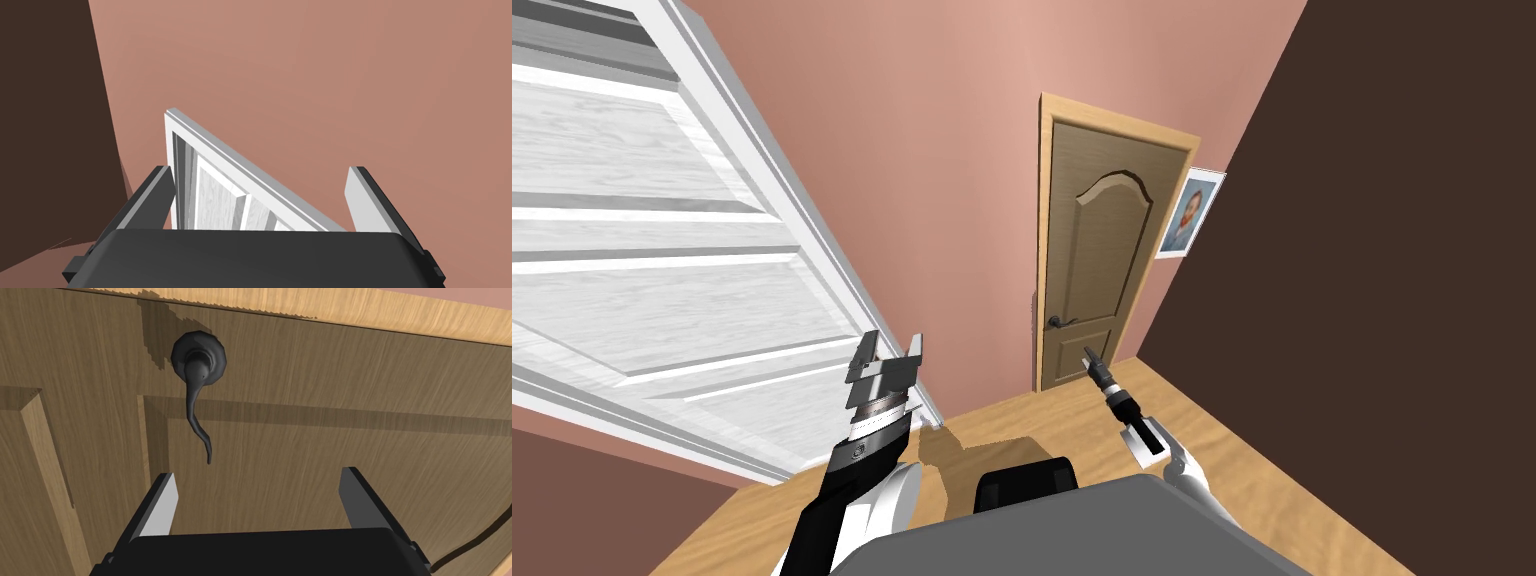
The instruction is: Pull the door open
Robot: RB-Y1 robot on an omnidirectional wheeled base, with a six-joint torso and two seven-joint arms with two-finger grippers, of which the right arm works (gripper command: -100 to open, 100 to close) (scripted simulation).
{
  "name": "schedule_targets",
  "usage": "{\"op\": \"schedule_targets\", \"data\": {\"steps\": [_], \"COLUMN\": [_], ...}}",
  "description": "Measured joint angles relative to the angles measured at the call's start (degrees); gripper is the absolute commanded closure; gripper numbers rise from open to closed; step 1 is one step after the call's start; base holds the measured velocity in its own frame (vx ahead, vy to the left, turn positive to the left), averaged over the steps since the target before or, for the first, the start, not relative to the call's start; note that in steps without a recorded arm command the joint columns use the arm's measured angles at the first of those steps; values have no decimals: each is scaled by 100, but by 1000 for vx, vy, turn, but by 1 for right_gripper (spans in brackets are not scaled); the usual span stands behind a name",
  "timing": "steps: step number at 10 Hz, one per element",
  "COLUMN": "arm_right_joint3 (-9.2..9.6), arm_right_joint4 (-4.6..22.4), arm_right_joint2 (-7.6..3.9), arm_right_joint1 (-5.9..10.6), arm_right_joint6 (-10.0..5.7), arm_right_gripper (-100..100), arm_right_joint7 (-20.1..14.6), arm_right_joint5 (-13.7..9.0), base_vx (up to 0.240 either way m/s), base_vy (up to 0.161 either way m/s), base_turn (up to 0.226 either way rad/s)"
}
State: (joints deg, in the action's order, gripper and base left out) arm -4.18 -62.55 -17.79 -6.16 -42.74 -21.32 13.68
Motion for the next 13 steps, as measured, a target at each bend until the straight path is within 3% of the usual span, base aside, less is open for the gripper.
{"op": "schedule_targets", "data": {"steps": [9,11,13], "arm_right_joint3": [-71,-148,-388], "arm_right_joint4": [1090,1264,1481], "arm_right_joint2": [-278,-286,-274], "arm_right_joint1": [306,395,513], "arm_right_joint6": [-221,-251,-211], "arm_right_gripper": [-100,-100,-100], "arm_right_joint7": [-435,-403,-264], "arm_right_joint5": [104,59,-84], "base_vx": [125,83,132], "base_vy": [-18,-7,-25], "base_turn": [32,314,318]}}
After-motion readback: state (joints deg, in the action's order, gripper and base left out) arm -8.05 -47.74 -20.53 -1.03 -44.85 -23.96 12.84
